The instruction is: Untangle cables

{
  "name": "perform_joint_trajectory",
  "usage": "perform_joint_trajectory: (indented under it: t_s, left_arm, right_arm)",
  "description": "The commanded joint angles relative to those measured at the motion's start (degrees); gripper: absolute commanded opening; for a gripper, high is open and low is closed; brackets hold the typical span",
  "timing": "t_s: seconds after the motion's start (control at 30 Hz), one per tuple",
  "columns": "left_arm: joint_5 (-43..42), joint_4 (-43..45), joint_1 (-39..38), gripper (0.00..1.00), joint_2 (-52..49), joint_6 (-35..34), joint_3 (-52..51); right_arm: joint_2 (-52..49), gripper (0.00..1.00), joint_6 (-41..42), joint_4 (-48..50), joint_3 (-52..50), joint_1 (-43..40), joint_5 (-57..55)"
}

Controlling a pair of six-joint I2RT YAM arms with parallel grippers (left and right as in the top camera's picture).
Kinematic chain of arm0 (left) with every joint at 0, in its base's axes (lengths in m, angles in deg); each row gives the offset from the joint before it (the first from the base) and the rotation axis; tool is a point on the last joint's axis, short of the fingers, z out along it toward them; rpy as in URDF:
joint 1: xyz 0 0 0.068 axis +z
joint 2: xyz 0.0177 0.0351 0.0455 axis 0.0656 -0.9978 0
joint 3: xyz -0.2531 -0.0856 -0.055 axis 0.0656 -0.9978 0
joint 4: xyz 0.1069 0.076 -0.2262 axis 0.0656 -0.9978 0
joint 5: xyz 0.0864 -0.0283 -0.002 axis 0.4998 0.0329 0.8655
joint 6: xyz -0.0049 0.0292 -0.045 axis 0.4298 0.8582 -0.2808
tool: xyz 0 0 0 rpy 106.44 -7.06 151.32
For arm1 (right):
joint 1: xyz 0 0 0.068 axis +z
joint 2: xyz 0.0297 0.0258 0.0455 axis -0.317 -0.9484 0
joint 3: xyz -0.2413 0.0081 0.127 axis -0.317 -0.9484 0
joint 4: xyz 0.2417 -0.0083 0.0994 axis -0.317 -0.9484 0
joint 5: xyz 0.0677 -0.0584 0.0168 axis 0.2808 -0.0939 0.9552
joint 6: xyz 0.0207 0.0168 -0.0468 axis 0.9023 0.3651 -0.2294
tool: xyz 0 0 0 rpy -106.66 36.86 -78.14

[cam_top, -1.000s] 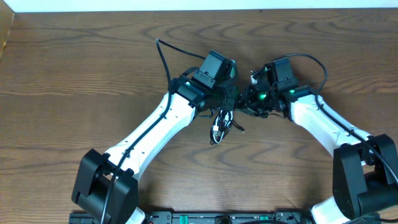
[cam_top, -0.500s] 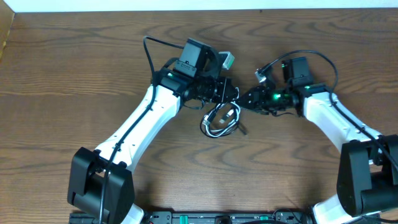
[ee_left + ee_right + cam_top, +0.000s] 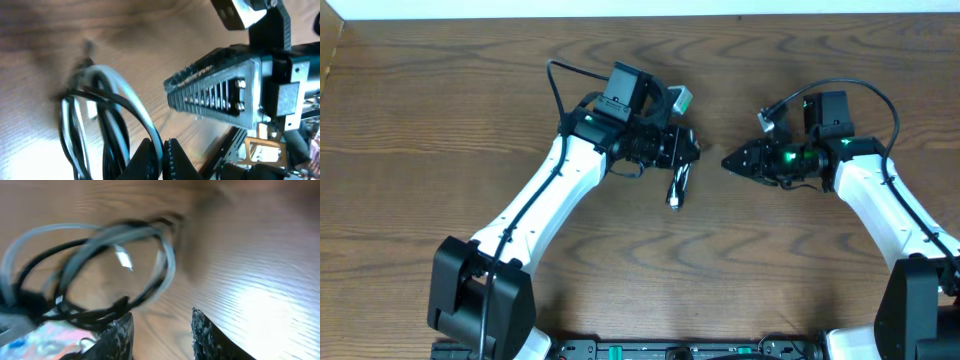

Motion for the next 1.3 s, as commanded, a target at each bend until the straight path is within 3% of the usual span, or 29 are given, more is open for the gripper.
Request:
perform_joint_trajectory:
  t_s: [0.0, 0.43, 0.77, 0.9, 1.17, 1.27]
  left_arm:
    - [3.7, -0.6, -1.4, 0.07, -1.3, 0.4, -0.3]
    - [20.6, -0.5, -4.8, 0.08, -8.5, -8.5, -0.3]
    - [22.0, -0.1, -7.3, 0.08, -17.6, -8.1, -0.3]
    - [22.0, -0.1, -6.6, 0.17, -16.3, -7.3, -0.2]
    - [22.0, -4.2, -4.9, 0.52, -9.5, -7.3, -0.2]
    - [22.0, -8.1, -5.0, 0.54, -9.2, -11.0, -0.3]
  right_arm:
    - [0.6, 0.34, 0.2, -1.0, 0.6, -0.2, -4.9]
    - [0.6, 0.36, -3.4, -1.4, 0.6, 0.1, -2.6]
    - [0.6, 0.4, -3.8, -1.6, 0.6, 0.1, -2.8]
    - [0.6, 0.42, -3.8, -1.6, 0.6, 0.1, -3.0]
    - [0.6, 0.49, -4.1, -1.8, 0.6, 0.1, -3.3]
    - [0.6, 0.51, -4.2, -1.8, 0.6, 0.1, -3.3]
